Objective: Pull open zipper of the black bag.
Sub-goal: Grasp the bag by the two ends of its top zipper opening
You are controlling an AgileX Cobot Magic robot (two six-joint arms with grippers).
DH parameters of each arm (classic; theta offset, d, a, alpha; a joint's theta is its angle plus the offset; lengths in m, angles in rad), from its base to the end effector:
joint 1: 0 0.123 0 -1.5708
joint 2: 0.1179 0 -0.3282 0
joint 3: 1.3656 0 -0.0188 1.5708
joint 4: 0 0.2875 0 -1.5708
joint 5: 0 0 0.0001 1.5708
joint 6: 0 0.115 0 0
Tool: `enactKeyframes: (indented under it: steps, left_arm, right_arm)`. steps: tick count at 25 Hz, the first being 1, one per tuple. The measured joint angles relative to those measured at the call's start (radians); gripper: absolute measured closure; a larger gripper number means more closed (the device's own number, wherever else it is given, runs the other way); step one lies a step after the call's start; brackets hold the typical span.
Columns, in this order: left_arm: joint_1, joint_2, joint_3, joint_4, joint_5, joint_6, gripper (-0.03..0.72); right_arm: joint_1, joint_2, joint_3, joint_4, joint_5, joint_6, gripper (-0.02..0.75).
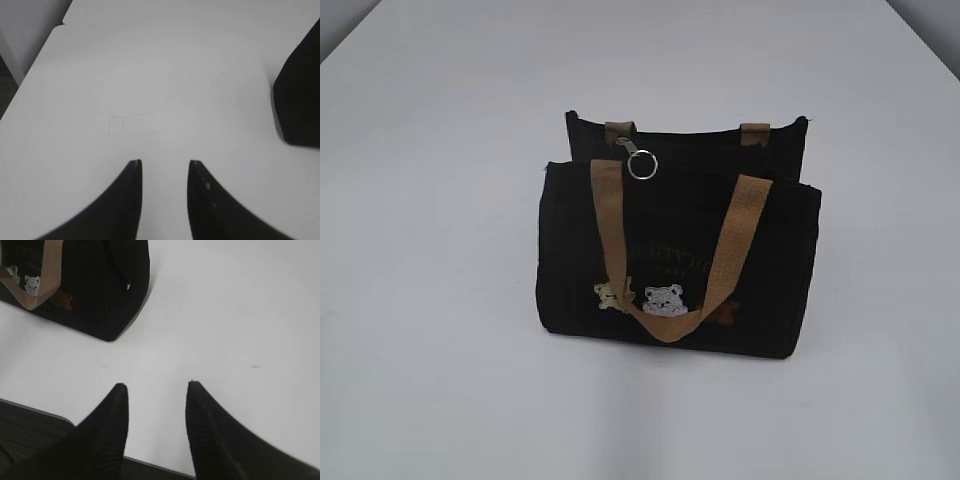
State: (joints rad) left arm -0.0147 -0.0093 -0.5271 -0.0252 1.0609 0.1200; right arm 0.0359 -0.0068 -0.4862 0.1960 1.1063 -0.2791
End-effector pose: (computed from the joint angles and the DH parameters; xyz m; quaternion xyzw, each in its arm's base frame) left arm 0.0002 -0.0025 0.2930 0.0575 0.8416 0.0157 0.5368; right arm 0.0016 0.0201 0.2766 -0.1409 0.8509 0.0367 0.5047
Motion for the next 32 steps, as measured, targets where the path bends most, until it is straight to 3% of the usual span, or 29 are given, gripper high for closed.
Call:
enactKeyframes:
  steps: [17, 20, 22, 24, 26, 29, 32]
  left_arm:
    - [0.000, 0.000, 0.000, -0.002, 0.000, 0.000, 0.452]
    - [0.000, 0.013, -0.003, -0.041, -0.002, 0.003, 0.452]
    - [0.000, 0.080, -0.013, -0.113, -0.035, 0.065, 0.452]
    - [0.000, 0.181, -0.017, -0.260, -0.150, 0.261, 0.447]
    - [0.000, 0.326, -0.017, -0.523, -0.319, 0.528, 0.436]
    - [0.000, 0.581, -0.020, -0.983, -0.450, 1.059, 0.411]
    - [0.000, 0.896, -0.022, -1.389, -0.407, 1.607, 0.391]
  right_arm:
    - [0.000, 0.000, 0.000, 0.000, 0.000, 0.000, 0.429]
    - [0.000, 0.000, 0.000, 0.000, 0.000, 0.000, 0.429]
    - [0.000, 0.000, 0.000, 0.000, 0.000, 0.000, 0.429]
    - [0.000, 0.000, 0.000, 0.000, 0.000, 0.000, 0.429]
    - [0.000, 0.000, 0.000, 0.000, 0.000, 0.001, 0.429]
    - [0.000, 0.000, 0.000, 0.000, 0.000, 0.001, 0.429]
    - [0.000, 0.000, 0.000, 0.000, 0.000, 0.001, 0.429]
